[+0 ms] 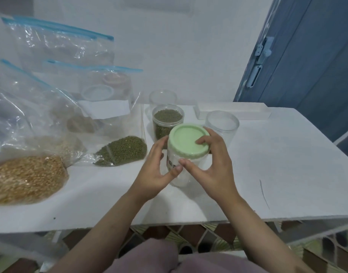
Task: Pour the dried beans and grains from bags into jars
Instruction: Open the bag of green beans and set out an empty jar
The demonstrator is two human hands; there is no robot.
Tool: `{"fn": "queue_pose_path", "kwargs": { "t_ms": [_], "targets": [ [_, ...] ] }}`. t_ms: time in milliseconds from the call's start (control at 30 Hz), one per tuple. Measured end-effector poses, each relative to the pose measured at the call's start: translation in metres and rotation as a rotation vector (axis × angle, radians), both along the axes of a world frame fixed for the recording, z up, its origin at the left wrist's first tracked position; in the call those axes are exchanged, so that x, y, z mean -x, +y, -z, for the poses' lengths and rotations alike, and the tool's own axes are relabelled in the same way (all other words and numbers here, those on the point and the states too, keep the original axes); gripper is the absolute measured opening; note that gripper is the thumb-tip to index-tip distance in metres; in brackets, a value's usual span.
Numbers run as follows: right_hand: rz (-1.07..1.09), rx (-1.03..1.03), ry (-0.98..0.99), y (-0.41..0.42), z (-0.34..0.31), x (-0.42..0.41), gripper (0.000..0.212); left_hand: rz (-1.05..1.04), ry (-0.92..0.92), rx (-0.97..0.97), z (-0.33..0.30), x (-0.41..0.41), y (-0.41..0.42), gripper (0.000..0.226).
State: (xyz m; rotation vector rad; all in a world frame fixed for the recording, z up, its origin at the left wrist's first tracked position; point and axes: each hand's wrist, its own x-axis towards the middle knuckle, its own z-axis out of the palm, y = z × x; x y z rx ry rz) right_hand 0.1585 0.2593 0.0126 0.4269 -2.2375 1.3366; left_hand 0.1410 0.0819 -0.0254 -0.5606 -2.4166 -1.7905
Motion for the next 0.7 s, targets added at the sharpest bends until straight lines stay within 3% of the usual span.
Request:
{"fn": "queue_pose_path", "kwargs": {
  "t_ms": [233, 567, 700],
  "targets": [
    [-0.049, 0.081, -0.098, -0.004, -0.001, 0.002, 0.049, 0.067, -0.092, -0.041, 0.008, -0.004, 0.003, 0.071],
    [-0.16, 0.09, -0.112, 0.008, -0.014, 0.03, 0.043, 0.155, -0.203, -0.072, 0.001, 0.014, -0.004, 0.079],
    [-0.278, 0.139, -0.25, 0.019, -0.02, 0.035, 0.044, 0.194, -0.215, -0.041, -0.003, 0.016, -0.007, 0.073]
  ]
}}
